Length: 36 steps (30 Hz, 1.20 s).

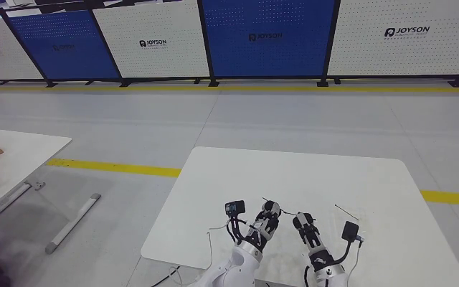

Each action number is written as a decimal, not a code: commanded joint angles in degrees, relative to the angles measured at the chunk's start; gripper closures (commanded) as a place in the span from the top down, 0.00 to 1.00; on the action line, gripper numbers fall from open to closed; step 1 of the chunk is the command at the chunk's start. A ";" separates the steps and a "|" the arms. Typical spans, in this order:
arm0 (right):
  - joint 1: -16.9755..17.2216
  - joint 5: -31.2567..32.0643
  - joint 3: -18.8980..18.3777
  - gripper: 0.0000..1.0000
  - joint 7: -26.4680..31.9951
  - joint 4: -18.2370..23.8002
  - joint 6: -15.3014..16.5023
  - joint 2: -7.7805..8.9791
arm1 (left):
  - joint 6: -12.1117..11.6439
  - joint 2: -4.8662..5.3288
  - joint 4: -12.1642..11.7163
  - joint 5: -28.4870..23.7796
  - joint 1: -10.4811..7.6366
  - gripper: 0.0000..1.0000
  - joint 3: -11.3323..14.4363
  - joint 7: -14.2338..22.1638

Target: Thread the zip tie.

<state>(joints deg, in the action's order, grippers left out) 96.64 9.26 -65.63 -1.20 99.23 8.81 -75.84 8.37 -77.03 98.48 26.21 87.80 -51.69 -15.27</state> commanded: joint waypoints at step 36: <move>-0.16 -0.22 -0.49 0.00 0.91 0.06 -0.30 -0.17 | -2.04 -0.14 0.19 3.79 1.18 0.30 0.05 2.29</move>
<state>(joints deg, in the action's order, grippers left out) 96.48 9.01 -66.11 -0.27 99.29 8.49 -76.01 6.30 -77.16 98.60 29.79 88.92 -51.74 -12.96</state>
